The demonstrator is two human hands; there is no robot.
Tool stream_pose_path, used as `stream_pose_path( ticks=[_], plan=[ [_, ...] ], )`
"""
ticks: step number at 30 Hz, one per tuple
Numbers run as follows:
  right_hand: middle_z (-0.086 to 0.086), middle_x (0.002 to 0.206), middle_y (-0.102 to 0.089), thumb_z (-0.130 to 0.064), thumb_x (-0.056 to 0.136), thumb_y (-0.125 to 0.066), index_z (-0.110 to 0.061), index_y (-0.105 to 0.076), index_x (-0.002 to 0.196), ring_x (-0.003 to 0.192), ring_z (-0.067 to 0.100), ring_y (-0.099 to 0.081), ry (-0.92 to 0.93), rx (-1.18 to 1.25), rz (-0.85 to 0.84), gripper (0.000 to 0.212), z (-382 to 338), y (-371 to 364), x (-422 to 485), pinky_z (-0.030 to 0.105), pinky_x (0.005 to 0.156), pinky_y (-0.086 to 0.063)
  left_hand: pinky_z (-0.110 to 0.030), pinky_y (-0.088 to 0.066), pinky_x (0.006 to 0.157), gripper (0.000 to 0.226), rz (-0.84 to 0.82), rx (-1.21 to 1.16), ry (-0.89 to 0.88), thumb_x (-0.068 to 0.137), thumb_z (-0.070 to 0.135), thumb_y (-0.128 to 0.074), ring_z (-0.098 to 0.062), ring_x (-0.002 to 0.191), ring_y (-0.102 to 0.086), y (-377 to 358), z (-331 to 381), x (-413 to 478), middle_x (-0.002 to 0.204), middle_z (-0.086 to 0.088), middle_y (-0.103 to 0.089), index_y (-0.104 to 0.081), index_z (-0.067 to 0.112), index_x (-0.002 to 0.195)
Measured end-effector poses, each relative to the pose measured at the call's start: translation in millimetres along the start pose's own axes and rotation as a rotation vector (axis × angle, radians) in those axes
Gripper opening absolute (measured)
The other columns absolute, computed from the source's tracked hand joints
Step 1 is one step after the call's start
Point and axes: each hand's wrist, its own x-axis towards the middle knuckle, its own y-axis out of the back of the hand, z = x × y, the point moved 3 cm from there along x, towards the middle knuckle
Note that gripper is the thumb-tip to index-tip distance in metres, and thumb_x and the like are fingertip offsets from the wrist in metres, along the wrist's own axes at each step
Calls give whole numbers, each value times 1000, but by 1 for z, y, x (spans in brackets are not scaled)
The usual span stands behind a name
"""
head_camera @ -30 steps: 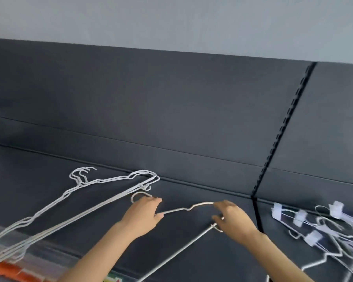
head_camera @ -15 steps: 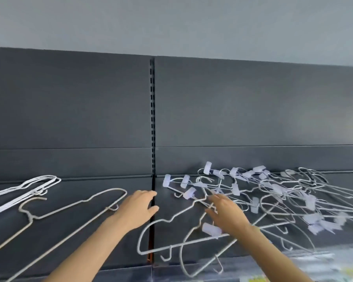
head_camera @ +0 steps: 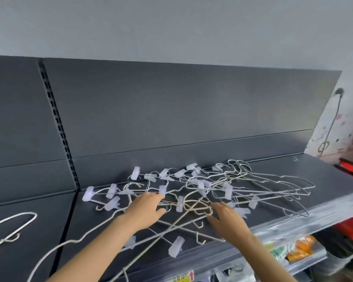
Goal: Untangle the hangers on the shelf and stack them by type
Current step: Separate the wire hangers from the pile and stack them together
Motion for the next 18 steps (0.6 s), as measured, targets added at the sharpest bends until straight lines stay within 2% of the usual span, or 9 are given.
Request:
stream_pose_path(
  ticks=[5, 7, 11, 16, 18],
  plan=[
    [1, 130, -52, -34, 92, -49, -17, -44, 133, 117, 20, -52, -62, -1, 35, 44, 46, 12, 5, 32, 95, -44, -35, -39, 102, 43, -31, -12, -76, 94, 29, -46, -21, 126, -44, -17, 44, 45, 136, -3, -49, -42, 18, 135],
    [1, 128, -53, -33, 92, -48, -18, -45, 132, 115, 19, -54, -79, -5, 48, 43, 63, 19, 12, 31, 94, -45, -35, -39, 102, 42, -38, -20, -108, 94, 28, -46, -20, 125, -46, -22, 61, 63, 134, -4, -51, -44, 16, 134],
    [1, 121, -56, -32, 91, -49, -17, -52, 122, 108, 18, -56, -95, -31, 91, 34, 93, 35, 33, 30, 88, -47, -38, -46, 88, 26, -40, -29, -167, 92, 24, -45, -25, 109, -55, -28, 84, 106, 115, -8, -61, -56, 11, 111],
    [1, 127, -53, -35, 92, -48, -18, -44, 134, 113, 20, -54, -144, -53, 104, 45, 122, 44, 59, 30, 90, -46, -37, -43, 97, 39, -58, -39, -205, 93, 26, -43, -24, 121, -49, -30, 103, 149, 131, -7, -52, -48, 13, 130],
    [1, 129, -52, -35, 93, -48, -18, -42, 135, 115, 19, -53, -151, -49, 101, 46, 131, 46, 69, 29, 91, -45, -37, -46, 88, 29, -62, -39, -210, 91, 25, -44, -26, 109, -54, -34, 105, 165, 117, -7, -58, -55, 12, 114]
  ],
)
